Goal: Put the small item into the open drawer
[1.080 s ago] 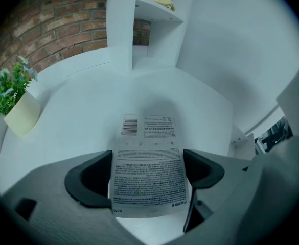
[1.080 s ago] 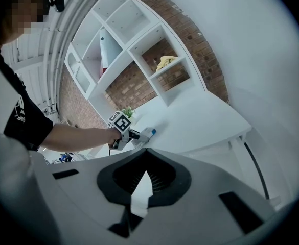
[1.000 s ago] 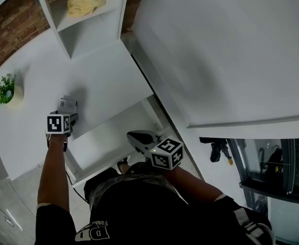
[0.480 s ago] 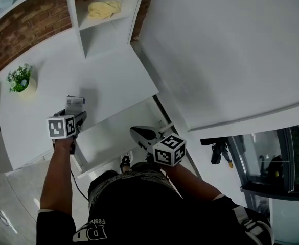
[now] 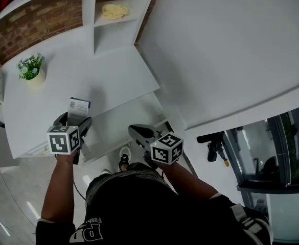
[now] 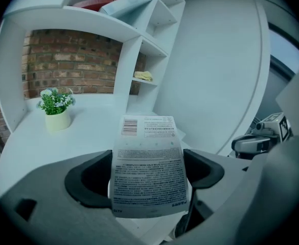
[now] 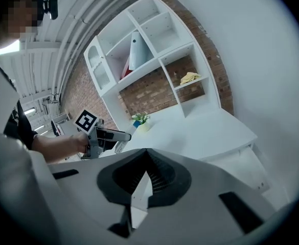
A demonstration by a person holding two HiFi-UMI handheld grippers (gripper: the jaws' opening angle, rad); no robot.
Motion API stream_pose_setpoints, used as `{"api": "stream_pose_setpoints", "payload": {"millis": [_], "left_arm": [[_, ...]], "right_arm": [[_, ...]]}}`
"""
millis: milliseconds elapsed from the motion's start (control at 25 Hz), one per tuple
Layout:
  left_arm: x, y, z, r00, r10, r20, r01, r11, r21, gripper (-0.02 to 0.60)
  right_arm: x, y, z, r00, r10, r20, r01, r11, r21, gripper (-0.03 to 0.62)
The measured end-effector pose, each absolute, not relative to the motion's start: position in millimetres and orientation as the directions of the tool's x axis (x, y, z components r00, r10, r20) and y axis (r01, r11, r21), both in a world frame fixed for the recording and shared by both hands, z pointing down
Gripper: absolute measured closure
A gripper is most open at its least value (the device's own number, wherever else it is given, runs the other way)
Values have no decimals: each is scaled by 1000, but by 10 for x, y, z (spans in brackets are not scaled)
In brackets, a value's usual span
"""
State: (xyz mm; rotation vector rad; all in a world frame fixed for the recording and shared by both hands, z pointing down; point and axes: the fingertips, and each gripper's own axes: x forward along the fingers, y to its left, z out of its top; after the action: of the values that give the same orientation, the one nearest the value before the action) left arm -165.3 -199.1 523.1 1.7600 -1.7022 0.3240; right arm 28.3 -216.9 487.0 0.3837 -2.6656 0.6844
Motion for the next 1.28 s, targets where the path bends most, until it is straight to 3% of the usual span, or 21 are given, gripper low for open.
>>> {"api": "stream_pose_setpoints", "payload": {"millis": [280,760,1280], "left_arm": [[-1664,-1426,5155,116,-826,552,-938,92,335,161],[-1499,-891,5526,95,-798,595,-912,169,373,161],[-1329,-954,6361,20,-713,701,-798,410,441,161]], "right_arm": [[199,-1794,4827,-897,-171,407,-338,859,-385,589],[108,-1429,5019,-886,-78,456,-276,880,-386,589],[-6,-1883,5224,-855,76,514,-163,900,-405,589]]}}
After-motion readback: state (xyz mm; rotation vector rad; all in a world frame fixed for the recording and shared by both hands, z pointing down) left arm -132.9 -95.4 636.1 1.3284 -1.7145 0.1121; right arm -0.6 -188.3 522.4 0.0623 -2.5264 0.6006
